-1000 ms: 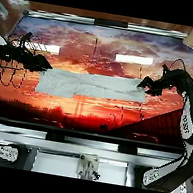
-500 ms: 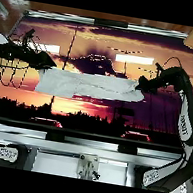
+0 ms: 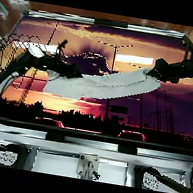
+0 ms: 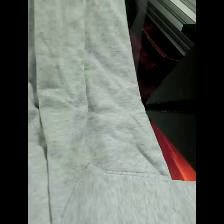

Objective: Fold the shirts.

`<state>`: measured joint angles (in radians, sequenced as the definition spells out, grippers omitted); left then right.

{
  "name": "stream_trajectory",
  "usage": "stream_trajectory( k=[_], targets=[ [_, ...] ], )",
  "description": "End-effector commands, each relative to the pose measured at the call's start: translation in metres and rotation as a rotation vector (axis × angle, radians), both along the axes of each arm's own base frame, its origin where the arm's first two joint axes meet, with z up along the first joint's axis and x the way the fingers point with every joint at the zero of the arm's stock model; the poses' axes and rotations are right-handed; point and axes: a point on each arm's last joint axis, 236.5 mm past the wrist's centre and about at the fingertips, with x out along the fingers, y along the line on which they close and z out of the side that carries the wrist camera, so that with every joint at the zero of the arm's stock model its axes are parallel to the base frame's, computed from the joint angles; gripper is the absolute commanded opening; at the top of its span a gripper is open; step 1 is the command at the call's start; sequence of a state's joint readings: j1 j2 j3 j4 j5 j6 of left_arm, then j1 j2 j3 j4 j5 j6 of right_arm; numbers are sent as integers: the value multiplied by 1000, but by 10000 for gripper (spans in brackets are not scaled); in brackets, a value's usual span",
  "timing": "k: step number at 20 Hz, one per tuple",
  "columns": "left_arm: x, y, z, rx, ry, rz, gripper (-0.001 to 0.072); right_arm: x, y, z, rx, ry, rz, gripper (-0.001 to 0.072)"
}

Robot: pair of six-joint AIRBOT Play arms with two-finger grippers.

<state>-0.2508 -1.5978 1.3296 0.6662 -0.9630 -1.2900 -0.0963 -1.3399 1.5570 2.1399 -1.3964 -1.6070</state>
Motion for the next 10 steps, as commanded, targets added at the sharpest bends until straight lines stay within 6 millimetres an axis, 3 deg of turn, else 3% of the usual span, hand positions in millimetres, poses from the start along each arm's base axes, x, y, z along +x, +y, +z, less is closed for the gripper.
stream_trajectory(
  k=[1,6,10],
  targets=[
    [-12,-57,-16,-23,-9,54,34,-49,7,49,12,-18,-4,68],
    [-43,-151,-9,-187,11,37,34,-94,13,93,34,-74,-38,68],
    [-79,-216,-15,-253,76,-65,34,-108,14,106,36,-99,-48,68]
  ],
)
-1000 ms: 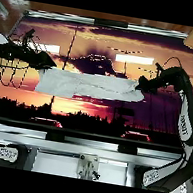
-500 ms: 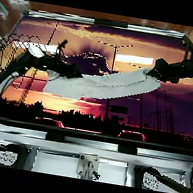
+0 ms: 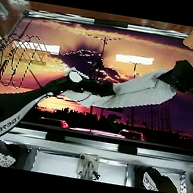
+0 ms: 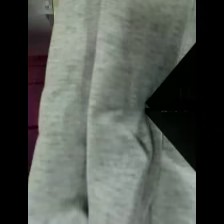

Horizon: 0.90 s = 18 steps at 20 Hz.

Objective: Fold the shirts.

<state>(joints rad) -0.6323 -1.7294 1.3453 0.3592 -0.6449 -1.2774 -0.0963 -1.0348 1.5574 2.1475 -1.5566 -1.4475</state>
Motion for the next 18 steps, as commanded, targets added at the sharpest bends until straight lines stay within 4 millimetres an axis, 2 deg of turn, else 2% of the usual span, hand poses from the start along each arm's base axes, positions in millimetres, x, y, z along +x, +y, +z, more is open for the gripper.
stream_trajectory(
  k=[1,3,5,7,9,11,13,16,18],
  targets=[
    [-28,-51,-6,-59,47,-66,33,-15,1,11,6,-12,-13,68],
    [-28,-48,-9,-63,72,-94,33,-12,0,11,4,-20,-22,68],
    [-11,-24,2,-72,32,-116,32,-1,-6,13,-8,-49,-53,68],
    [20,18,30,-69,-40,-94,31,13,-3,11,17,-59,-61,67],
    [57,75,75,-31,-174,-15,31,29,17,0,27,-53,-22,67],
    [84,143,137,13,-350,83,31,50,55,-22,15,-44,49,67],
    [95,216,203,61,-509,212,32,70,104,-53,20,-28,122,67],
    [82,314,289,101,-684,405,32,95,189,-113,73,11,197,67],
    [60,355,319,134,-739,469,33,102,246,-155,126,35,215,67]
  ],
)
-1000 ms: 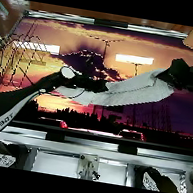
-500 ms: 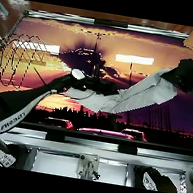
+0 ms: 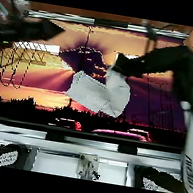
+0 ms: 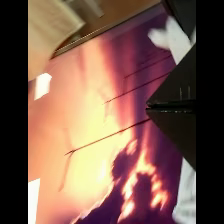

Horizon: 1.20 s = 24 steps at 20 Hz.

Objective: Fold the shirts.

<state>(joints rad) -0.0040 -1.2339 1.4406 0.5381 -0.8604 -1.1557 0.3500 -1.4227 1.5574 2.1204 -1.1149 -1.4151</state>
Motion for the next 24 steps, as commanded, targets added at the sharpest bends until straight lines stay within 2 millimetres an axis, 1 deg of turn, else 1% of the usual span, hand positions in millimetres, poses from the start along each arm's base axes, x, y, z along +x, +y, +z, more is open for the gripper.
stream_trajectory(
  k=[1,2,3,4,6,7,9,10,11,12,13,14,15,16,17,18,19,20,21,22,23,24],
  targets=[
    [-41,80,60,69,-121,144,33,16,100,-71,78,14,25,67],
    [-53,86,63,84,-118,140,33,16,118,-92,85,27,24,67],
    [-65,87,63,101,-107,123,33,14,134,-112,98,55,10,67],
    [-75,85,61,114,-93,98,33,13,147,-127,126,93,-14,67],
    [-90,74,54,131,-62,38,33,12,166,-139,188,139,-50,67],
    [-93,69,51,133,-52,17,33,12,169,-142,194,141,-57,67],
    [-92,63,46,125,-41,6,33,17,169,-143,203,138,-79,75],
    [-91,61,41,120,-32,3,33,20,169,-140,213,128,-89,280],
    [-90,59,35,115,-18,-2,33,23,167,-136,219,117,-93,559],
    [-89,58,29,112,-5,-7,33,24,162,-130,212,104,-78,580],
    [-89,57,24,109,8,-12,33,22,154,-125,189,95,-50,580],
    [-90,56,21,108,17,-15,33,18,138,-123,131,92,-6,580],
    [-90,56,20,109,19,-18,33,13,115,-126,44,96,36,580],
    [-90,56,20,109,18,-17,33,8,80,-132,-79,109,74,580],
    [-90,56,20,109,18,-17,33,5,41,-137,-205,125,95,580],
    [-90,56,20,109,18,-17,33,3,-5,-139,-326,156,92,580],
    [-90,56,20,109,18,-17,33,2,-48,-140,-410,200,70,580],
    [-90,56,20,109,18,-17,33,-1,-87,-140,-460,257,39,580],
    [-90,56,20,109,18,-17,33,-7,-118,-142,-460,331,-6,580],
    [-90,56,20,109,18,-17,33,-13,-133,-147,-403,400,-48,581],
    [-90,56,21,109,18,-17,33,-17,-135,-154,-327,450,-80,586],
    [-90,56,21,108,17,-16,33,-22,-132,-164,-266,486,-95,666]
  ],
)
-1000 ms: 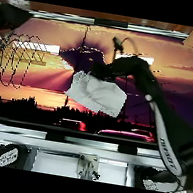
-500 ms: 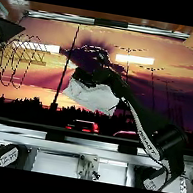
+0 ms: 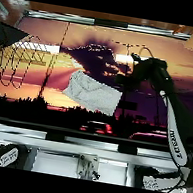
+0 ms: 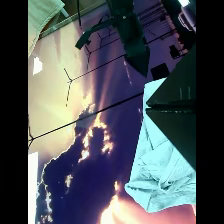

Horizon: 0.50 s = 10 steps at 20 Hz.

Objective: Fold the shirts.

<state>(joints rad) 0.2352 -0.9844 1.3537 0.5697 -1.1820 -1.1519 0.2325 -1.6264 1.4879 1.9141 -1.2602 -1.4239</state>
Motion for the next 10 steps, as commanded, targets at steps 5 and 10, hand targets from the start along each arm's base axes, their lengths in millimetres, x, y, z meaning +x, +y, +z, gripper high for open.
stream_trajectory(
  k=[5,10],
  targets=[
    [0,0,0,-1,-1,1,33,-51,-1,-62,188,234,-86,666],
    [0,0,0,-4,1,2,33,-51,28,-94,167,235,-73,665]
  ],
)
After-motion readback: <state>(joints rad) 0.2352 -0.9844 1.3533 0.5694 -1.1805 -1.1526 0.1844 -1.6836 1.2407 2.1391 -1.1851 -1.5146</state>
